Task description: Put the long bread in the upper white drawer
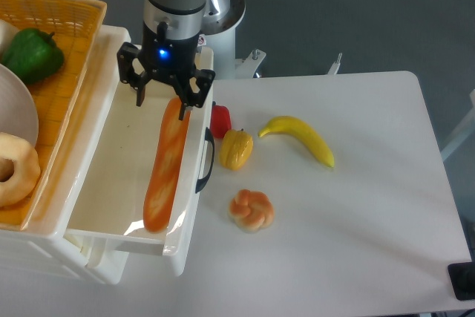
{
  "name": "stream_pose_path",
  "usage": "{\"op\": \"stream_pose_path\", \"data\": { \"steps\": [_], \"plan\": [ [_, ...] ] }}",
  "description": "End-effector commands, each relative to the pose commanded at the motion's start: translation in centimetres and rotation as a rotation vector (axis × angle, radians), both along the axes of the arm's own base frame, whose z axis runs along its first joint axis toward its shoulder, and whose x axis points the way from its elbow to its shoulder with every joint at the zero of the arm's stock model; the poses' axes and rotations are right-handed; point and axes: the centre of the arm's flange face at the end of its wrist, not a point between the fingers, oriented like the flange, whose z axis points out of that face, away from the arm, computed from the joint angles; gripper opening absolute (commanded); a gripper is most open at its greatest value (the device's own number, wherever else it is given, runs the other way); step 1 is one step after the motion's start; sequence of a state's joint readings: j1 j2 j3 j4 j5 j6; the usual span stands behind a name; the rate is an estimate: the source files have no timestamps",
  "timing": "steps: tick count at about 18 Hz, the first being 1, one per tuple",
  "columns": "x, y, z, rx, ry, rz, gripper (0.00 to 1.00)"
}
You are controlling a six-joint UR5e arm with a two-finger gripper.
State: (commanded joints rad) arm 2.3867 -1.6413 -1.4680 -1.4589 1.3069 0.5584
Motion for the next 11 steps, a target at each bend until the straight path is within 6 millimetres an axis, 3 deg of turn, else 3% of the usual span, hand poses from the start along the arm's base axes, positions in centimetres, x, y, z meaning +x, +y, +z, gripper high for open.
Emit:
{"op": "stream_pose_path", "data": {
  "steps": [3,5,6,11],
  "plan": [
    [-2.4,-1.3,-0.3,-0.001,0.008,0.007,0.81],
    [-4.5,-2.1,-1.3,-0.009,0.008,-0.005,0.96],
    [-4.9,-2.3,-1.4,-0.010,0.010,-0.003,0.99],
    [-7.1,-2.7,-2.2,-0.082,0.130,-0.030,1.00]
  ]
}}
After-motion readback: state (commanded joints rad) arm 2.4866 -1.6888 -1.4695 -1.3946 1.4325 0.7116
